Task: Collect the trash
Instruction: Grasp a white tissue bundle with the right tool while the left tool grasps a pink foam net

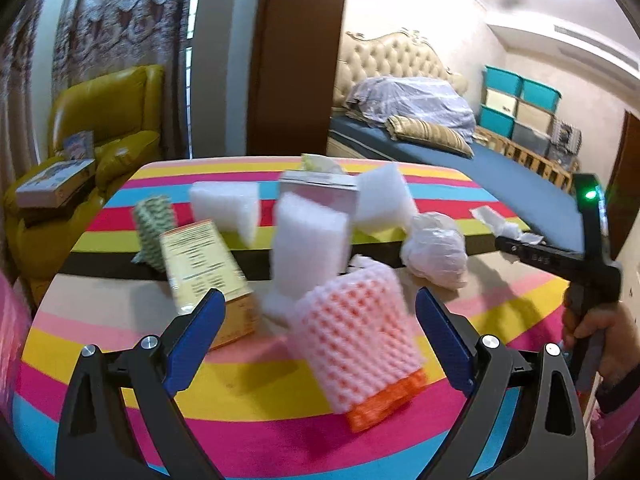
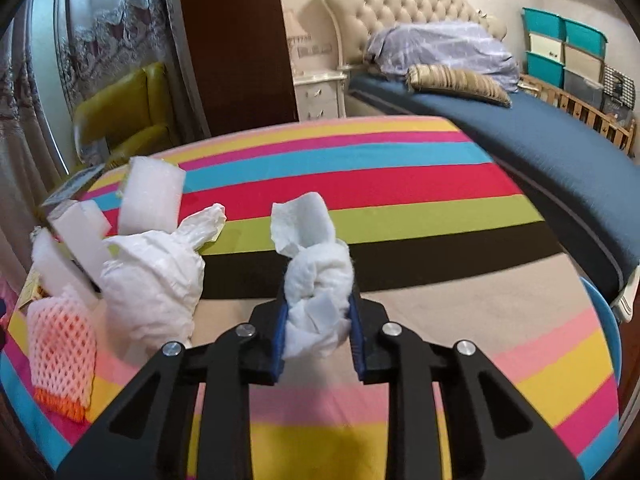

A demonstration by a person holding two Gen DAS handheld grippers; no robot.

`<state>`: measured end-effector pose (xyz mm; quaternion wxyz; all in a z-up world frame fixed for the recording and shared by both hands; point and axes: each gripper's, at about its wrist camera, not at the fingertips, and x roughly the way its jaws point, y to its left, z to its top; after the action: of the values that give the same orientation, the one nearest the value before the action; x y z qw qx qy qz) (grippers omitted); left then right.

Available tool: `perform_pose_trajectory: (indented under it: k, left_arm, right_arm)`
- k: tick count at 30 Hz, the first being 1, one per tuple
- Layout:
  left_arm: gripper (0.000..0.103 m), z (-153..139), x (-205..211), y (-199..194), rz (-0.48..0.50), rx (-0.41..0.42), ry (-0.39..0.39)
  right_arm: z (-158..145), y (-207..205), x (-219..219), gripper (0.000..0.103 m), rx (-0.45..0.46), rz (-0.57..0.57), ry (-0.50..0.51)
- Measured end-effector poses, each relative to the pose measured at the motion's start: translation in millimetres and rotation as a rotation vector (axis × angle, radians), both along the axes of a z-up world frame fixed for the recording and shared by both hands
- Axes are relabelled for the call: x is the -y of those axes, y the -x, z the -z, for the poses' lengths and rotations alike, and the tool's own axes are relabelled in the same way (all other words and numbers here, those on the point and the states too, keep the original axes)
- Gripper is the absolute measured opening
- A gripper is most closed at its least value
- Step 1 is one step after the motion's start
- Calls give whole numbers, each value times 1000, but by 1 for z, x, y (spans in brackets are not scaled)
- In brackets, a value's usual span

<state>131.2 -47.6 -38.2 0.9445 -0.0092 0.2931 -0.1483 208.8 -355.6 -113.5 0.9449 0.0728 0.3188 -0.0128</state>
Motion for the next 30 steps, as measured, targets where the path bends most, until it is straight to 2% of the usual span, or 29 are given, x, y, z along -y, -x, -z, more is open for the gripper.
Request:
perform_pose_trajectory:
  k: [3, 7, 12, 16, 18, 19, 24, 30]
  left_arm:
    - [90, 10, 13, -4, 14, -28, -6]
    - [90, 27, 23, -11, 30, -95, 31]
    - [88, 41, 35, -18, 43, -133, -18]
    - [83, 47, 35, -27, 48, -175, -2]
    - [72, 50, 33, -31, 63, -190, 29]
    - [71, 50, 33, -32, 71, -191, 30]
    - [48, 47, 30, -25, 106, -153, 33]
    - [36, 41, 18, -14, 94, -119, 57]
  right_arm:
    - [-3, 19, 0, 25, 17, -16, -5]
    - [-3, 40, -2, 25, 32, -35, -30]
    - [-2, 59, -13, 25, 64, -73, -33]
    - [-4, 69, -26, 26, 85, -117, -37]
    - [-4, 71, -31, 26, 88, -129, -38]
    - [-4, 71, -35, 26, 87, -135, -39]
    - [-7, 76, -47, 26, 95, -157, -37]
    - [-8, 81, -61, 26, 104, -194, -26]
